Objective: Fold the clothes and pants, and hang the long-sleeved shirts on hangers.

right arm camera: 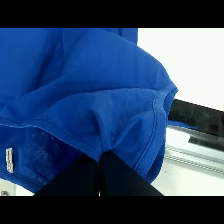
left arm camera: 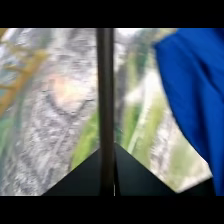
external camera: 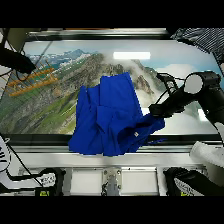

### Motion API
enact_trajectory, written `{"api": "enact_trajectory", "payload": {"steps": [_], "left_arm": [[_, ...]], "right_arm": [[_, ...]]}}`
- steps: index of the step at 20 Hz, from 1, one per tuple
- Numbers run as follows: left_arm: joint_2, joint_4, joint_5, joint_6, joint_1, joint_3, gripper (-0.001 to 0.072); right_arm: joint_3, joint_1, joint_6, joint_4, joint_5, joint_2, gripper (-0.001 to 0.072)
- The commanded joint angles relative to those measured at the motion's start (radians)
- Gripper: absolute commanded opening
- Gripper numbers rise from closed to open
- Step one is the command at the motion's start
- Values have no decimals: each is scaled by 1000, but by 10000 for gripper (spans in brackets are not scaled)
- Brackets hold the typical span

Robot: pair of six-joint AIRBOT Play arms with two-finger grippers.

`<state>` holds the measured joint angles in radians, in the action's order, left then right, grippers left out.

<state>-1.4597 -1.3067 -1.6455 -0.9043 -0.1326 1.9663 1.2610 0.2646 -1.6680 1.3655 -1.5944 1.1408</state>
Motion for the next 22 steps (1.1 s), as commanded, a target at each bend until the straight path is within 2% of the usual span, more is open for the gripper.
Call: {"api": "enact_trajectory", "payload": {"steps": [1,4,5,7,11,16,19,22], "left_arm": [[41,56,-160,229,106,-38,6],[123,117,-161,451,166,-222,7],[157,130,-162,502,175,-302,6],[225,131,-163,547,178,-453,6],[365,131,-177,589,174,-699,6],[501,130,-165,591,187,-913,6],[532,130,-106,587,228,-1034,7],[531,133,16,545,255,-1121,7]], "right_arm": [[1,1,0,0,0,1,12],[1,1,0,0,0,1,12],[1,1,0,0,0,1,12],[1,0,0,0,0,1,11],[1,0,0,0,0,1,12],[1,0,0,0,0,1,11],[1,0,0,0,0,1,12],[1,0,0,0,0,1,12]]}}
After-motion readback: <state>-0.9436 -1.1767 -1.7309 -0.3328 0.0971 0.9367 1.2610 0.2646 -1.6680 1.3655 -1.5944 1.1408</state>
